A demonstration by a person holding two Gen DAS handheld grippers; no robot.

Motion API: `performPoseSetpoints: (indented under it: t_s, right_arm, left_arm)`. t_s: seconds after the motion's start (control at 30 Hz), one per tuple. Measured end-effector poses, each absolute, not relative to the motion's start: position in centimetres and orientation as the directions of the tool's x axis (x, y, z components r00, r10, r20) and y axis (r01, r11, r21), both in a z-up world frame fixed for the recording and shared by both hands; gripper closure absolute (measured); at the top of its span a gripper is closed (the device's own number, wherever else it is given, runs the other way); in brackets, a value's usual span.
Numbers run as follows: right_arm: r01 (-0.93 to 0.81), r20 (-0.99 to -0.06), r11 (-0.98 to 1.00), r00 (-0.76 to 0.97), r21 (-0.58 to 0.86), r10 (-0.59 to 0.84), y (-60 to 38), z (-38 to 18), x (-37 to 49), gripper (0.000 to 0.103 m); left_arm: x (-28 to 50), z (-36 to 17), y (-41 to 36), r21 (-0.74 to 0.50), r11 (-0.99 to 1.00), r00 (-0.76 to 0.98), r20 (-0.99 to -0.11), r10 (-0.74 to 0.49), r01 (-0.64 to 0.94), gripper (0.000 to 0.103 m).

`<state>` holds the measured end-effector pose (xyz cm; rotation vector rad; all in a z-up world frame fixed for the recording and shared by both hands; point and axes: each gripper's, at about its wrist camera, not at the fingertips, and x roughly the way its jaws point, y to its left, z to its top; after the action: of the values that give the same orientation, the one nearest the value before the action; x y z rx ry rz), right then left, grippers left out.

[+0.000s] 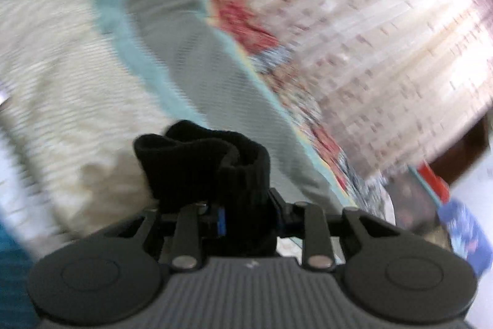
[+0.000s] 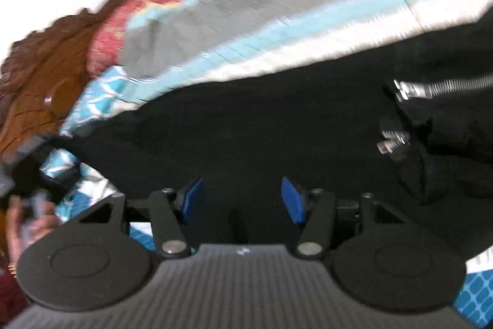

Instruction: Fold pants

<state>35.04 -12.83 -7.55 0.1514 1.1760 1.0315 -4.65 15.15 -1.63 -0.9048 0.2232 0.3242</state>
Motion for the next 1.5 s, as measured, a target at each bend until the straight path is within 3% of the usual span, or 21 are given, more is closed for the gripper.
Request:
performPoseSetpoints:
  t_s: [0.03,0.17,0.27,0.33,0.43,0.6,0.77,0.9,0.97,1.0,1.03,1.1,1.13,1.23,1.37,1.43,1.5]
  right_arm:
    - [-0.527,-0.700,0.578,-0.047,0.623,0.713,-12.7,-9.0,35.6,0.055]
    - [-0.414,-0.611,0.535,-0.067,0.736,0.789,-15.6,-9.8,36.5,0.058]
    - [-0.412,-0.586,0.528,-0.018,0.743,0.810,-19.2,-8.9,36.8,0.057]
    - [-0.422,-0.595,0.548,0.024,0.722,0.803,-22.0,-8.6,36.8,0.056]
    - [-0.395,-0.585,0.550,0.037,0.736,0.810,-26.1,-9.0,36.8,0.056]
    - [-0.396,-0.517,0.513,0.106,0.762,0.849,-28.8,-7.6,38.1,0.055]
    - [-0.456,-0.445,0.467,0.162,0.758,0.881,-25.8,-5.1,39.5,0.053]
    - [-0.521,-0.433,0.433,0.131,0.736,0.892,-22.6,-6.0,38.8,0.053]
    - [-0.539,-0.547,0.511,0.109,0.669,0.830,-20.6,-8.7,39.3,0.056]
    - [-0.554,-0.589,0.546,0.120,0.629,0.799,-20.0,-10.1,39.3,0.064]
    - [-0.552,-0.574,0.555,0.161,0.622,0.803,-20.4,-10.5,39.2,0.078]
    - [-0.515,-0.566,0.548,0.140,0.659,0.812,-21.5,-9.7,39.5,0.076]
    - [-0.509,-0.557,0.542,0.140,0.669,0.819,-22.2,-9.0,39.6,0.069]
    - [-0.519,-0.495,0.557,0.268,0.648,0.826,-25.7,-6.5,39.8,0.062]
    - [-0.411,-0.487,0.683,0.488,0.604,0.724,-31.7,-5.4,41.5,0.056]
    - [-0.333,-0.507,0.743,0.566,0.581,0.650,-34.6,-5.9,42.0,0.041]
    - [-0.266,-0.520,0.765,0.601,0.587,0.608,-36.2,-6.8,42.3,0.039]
  left_arm:
    - [-3.1,-0.8,14.1,-0.711,0.615,0.936,-0.318,0.152,-0.341,0.078]
    - [4.5,1.5,6.9,-0.575,0.805,0.932,-0.351,-0.086,-0.143,0.077]
    - [9.3,-0.3,0.1,-0.470,0.882,0.811,-0.510,-0.289,0.019,0.073]
    - [10.7,-2.4,-3.3,-0.433,0.899,0.714,-0.607,-0.349,0.071,0.070]
    - [10.5,-4.6,-4.9,-0.420,0.906,0.648,-0.675,-0.353,0.056,0.064]
    - [6.7,-3.0,-1.9,-0.525,0.851,0.714,-0.588,-0.381,0.022,0.044]
    - [4.0,-2.4,1.3,-0.565,0.823,0.784,-0.537,-0.310,-0.061,0.041]
    - [4.8,-4.3,4.4,-0.604,0.763,0.782,-0.583,-0.223,-0.233,0.041]
    - [5.1,-5.5,5.4,-0.572,0.751,0.765,-0.628,-0.142,-0.330,0.041]
    - [5.3,-6.1,6.0,-0.558,0.738,0.753,-0.649,-0.103,-0.380,0.041]
    - [5.4,-6.5,6.6,-0.561,0.713,0.743,-0.664,-0.086,-0.419,0.041]
    - [5.0,-6.9,7.6,-0.604,0.663,0.750,-0.654,-0.097,-0.441,0.033]
    - [4.7,-6.8,7.8,-0.619,0.653,0.759,-0.643,-0.105,-0.435,0.032]
    - [4.5,-5.8,7.8,-0.620,0.676,0.781,-0.616,-0.103,-0.399,0.032]
    - [6.1,-4.2,6.4,-0.660,0.695,0.819,-0.545,-0.181,-0.285,0.038]
    - [8.3,-3.4,4.9,-0.675,0.710,0.822,-0.511,-0.252,-0.202,0.046]
    - [10.9,-2.9,3.0,-0.693,0.711,0.810,-0.482,-0.334,-0.119,0.057]
